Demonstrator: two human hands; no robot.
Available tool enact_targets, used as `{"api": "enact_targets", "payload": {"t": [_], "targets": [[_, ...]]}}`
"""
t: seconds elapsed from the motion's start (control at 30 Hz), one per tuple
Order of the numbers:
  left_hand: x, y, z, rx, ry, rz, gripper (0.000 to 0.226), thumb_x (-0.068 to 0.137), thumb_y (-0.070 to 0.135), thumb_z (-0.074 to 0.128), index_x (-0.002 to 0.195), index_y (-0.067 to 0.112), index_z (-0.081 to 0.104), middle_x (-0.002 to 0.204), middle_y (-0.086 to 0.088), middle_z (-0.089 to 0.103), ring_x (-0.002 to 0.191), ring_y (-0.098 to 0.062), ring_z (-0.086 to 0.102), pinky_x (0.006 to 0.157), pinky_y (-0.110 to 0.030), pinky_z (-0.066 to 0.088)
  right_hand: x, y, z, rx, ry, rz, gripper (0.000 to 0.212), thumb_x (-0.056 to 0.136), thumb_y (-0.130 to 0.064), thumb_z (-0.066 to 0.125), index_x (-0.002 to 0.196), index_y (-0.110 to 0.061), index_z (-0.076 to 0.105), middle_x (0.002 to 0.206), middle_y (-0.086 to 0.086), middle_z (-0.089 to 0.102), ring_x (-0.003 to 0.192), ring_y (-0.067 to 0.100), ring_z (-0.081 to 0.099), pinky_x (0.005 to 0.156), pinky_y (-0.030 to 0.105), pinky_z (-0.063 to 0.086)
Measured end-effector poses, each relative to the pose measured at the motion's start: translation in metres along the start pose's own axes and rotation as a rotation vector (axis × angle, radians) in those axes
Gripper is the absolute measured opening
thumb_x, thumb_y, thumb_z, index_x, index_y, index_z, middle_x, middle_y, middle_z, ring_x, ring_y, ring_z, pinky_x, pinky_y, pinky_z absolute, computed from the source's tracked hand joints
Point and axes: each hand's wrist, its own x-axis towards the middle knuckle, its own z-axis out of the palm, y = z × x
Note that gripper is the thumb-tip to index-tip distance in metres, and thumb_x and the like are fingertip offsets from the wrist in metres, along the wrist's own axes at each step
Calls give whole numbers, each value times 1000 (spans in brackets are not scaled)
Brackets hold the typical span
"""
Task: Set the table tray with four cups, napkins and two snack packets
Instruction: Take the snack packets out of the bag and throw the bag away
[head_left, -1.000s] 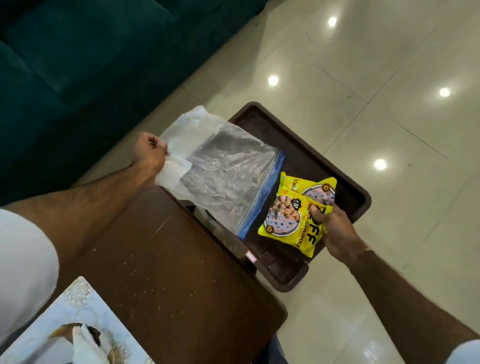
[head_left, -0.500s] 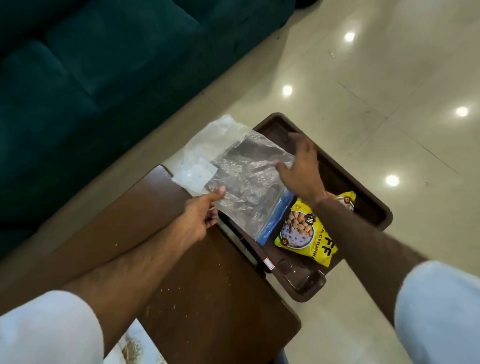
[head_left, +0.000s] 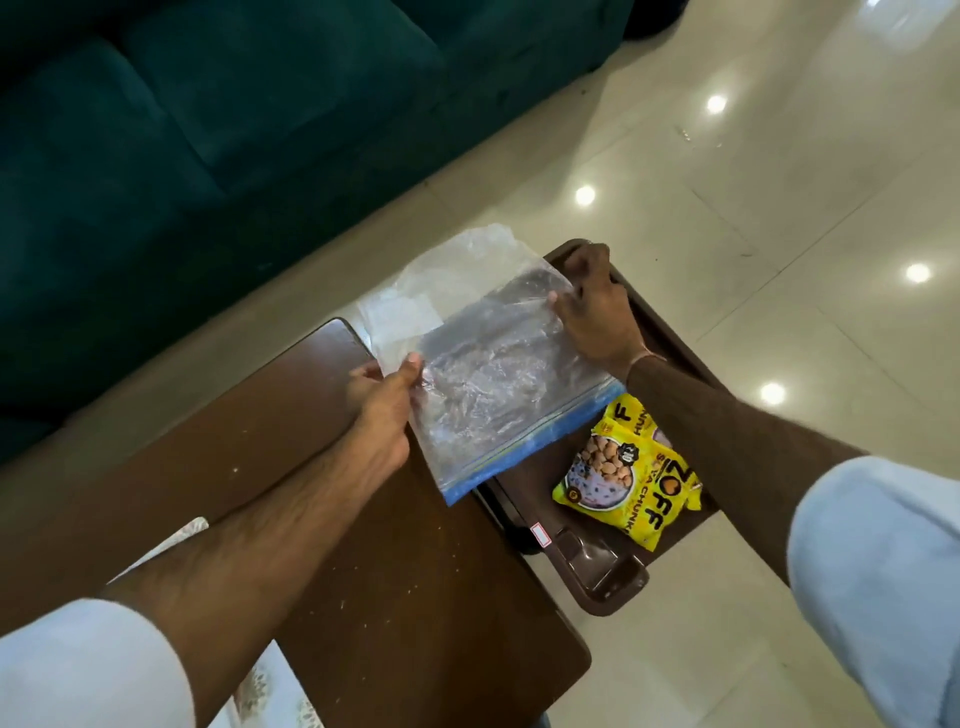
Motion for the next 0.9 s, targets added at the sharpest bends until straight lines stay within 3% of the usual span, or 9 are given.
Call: {"api": "enact_targets", "payload": {"t": [0.1, 0.23, 0.3, 0.37, 0.4, 0.43, 0.5, 0.63, 0.9], "targets": [[-16, 20, 8, 40, 39, 266, 72, 84, 5, 77, 141, 19, 36, 107, 7, 57, 58, 9, 63, 51, -14, 52, -10, -12, -21, 11, 22, -61, 17, 93, -8, 54, 107, -14, 49, 80, -6, 58, 65, -4, 57, 55, 2, 34], [-32, 43, 5, 366, -219, 541, 92, 73, 11, 86, 149, 28, 39, 113, 0, 63, 93, -8, 61, 81, -27, 54, -14, -33, -61, 22, -82, -8, 29, 88, -21, 74, 116, -17, 70, 112, 1, 65, 99, 14, 59, 85, 19, 45], [-34, 55, 6, 452, -319, 565, 89, 69, 8, 89, 146, 24, 47, 108, 21, 28, 73, -1, 54, 76, -21, 50, -13, -43, -85, -73, -192, 8, 50, 77, -28, 85, 124, -18, 69, 111, 1, 60, 101, 15, 56, 86, 23, 42], [-40, 72, 9, 504, -305, 583, 67, 71, 8, 87, 133, 18, 62, 93, 16, 37, 68, 0, 31, 69, -22, 52, -9, -53, -106, -218, -232, -20, 49, 72, -28, 89, 118, -16, 72, 97, -2, 56, 94, 20, 58, 77, 19, 35], [-42, 79, 9, 545, -271, 594, 46, 73, 11, 87, 116, 19, 72, 116, -14, 49, 102, -15, 54, 75, -31, 59, -7, -57, -115, -287, -224, -37, 41, 73, -27, 88, 110, -14, 75, 89, -2, 53, 90, 23, 59, 74, 19, 32], [-44, 87, 8, 590, -239, 615, 23, 74, 18, 86, 94, 23, 76, 74, 0, 71, 57, -4, 61, 57, -27, 51, -5, -64, -126, -335, -213, -59, 32, 75, -27, 86, 102, -12, 76, 85, -1, 52, 87, 25, 59, 72, 21, 32], [-52, 101, 2, 720, -204, 732, 22, 74, 30, 86, 68, 31, 65, 69, 10, 60, 64, -13, 54, 57, -27, 39, -5, -77, -147, -335, -217, -102, 24, 79, -26, 83, 94, -10, 75, 93, 4, 53, 88, 23, 56, 76, 25, 36], [-84, 138, 2, 1097, -386, 982, 57, 60, 55, 83, 107, 30, 62, 118, 10, 56, 110, -15, 52, 93, -35, 43, -6, -115, -184, -232, -306, -231, 12, 82, -19, 81, 89, -18, 72, 124, 4, 54, 109, 18, 56, 92, 29, 43], [-182, 260, 37, 1350, -667, 1000, 83, 69, 61, 78, 139, 30, 45, 142, 8, 52, 124, -14, 49, 105, -35, 42, 13, -246, -239, -352, -352, -552, 10, 83, -22, 80, 88, -18, 72, 134, -1, 50, 117, 14, 52, 96, 27, 46]]}}
